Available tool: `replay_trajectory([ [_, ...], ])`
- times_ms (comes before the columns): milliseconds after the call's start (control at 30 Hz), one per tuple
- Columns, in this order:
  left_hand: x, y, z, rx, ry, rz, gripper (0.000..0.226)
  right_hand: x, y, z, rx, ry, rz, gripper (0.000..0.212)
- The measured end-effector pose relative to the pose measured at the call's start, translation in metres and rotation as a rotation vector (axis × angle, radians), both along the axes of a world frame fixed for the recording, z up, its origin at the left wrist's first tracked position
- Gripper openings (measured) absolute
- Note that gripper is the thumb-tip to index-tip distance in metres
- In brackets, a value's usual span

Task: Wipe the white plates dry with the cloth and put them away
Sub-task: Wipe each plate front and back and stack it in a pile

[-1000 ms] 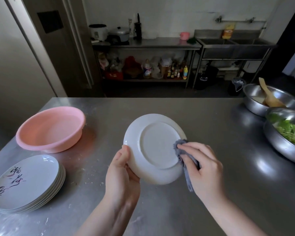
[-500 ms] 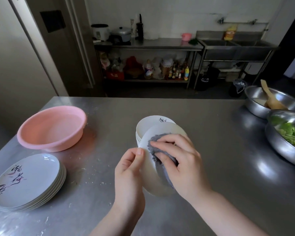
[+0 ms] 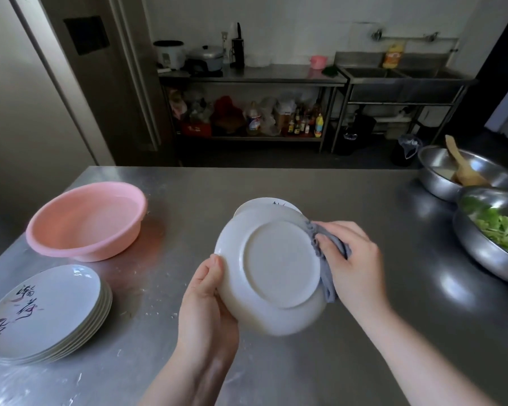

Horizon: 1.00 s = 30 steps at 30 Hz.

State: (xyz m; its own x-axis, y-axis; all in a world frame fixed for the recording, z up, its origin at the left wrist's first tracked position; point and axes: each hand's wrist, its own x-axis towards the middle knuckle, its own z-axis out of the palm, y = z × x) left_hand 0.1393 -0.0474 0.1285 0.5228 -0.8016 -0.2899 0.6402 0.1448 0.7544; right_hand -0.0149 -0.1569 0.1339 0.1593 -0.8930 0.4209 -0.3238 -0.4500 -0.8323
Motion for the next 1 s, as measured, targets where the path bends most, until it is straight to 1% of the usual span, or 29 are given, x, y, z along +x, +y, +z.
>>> replay_trajectory([
  [67,0.003,-0.003,0.000,0.006,0.176,0.084,0.023,-0.002,0.011,-0.016,-0.031,-0.029,-0.045,0.026],
  [133,0.005,-0.006,0.001,0.022,0.332,0.148,0.018,0.002,0.027,-0.031,-0.106,-0.029,-0.070,0.022],
  [200,0.003,-0.009,0.001,0.059,0.411,0.175,0.017,0.009,0.043,-0.042,-0.219,0.009,-0.070,0.024],
  [267,0.003,-0.012,0.001,0.093,0.431,0.175,0.017,0.019,0.057,-0.048,-0.341,0.066,-0.012,0.024],
  [367,0.002,-0.014,-0.002,0.145,0.429,0.135,0.029,0.029,0.064,-0.050,-0.466,0.174,0.097,0.026],
  [433,0.004,-0.016,-0.004,0.147,0.417,0.128,0.035,0.028,0.061,-0.046,-0.471,0.192,0.122,0.025],
  [500,0.006,-0.017,-0.009,0.133,0.357,0.133,0.033,0.025,0.057,-0.042,-0.421,0.158,0.158,0.025],
  [567,0.007,-0.019,-0.013,0.117,0.207,0.124,0.027,0.020,0.056,-0.040,-0.271,0.017,0.177,0.025],
  [633,0.010,-0.020,-0.019,0.111,0.015,0.136,0.021,0.011,0.053,-0.039,-0.113,-0.145,0.116,0.025],
  [667,0.012,-0.022,-0.020,0.108,-0.085,0.153,0.021,0.005,0.049,-0.039,-0.079,-0.187,0.062,0.027],
  [733,0.018,-0.028,-0.021,0.090,-0.330,0.199,0.028,-0.008,0.042,-0.042,-0.028,-0.203,-0.027,0.034],
  [767,0.020,-0.034,-0.019,0.065,-0.469,0.216,0.028,-0.013,0.039,-0.043,0.006,-0.208,-0.049,0.035],
  [867,0.031,-0.058,-0.013,-0.021,-0.867,0.177,0.017,-0.022,0.034,-0.044,0.063,-0.230,-0.070,0.033],
  [1000,0.041,-0.097,-0.013,-0.062,-1.477,0.134,0.015,-0.027,0.031,-0.044,0.056,-0.245,-0.104,0.033],
])
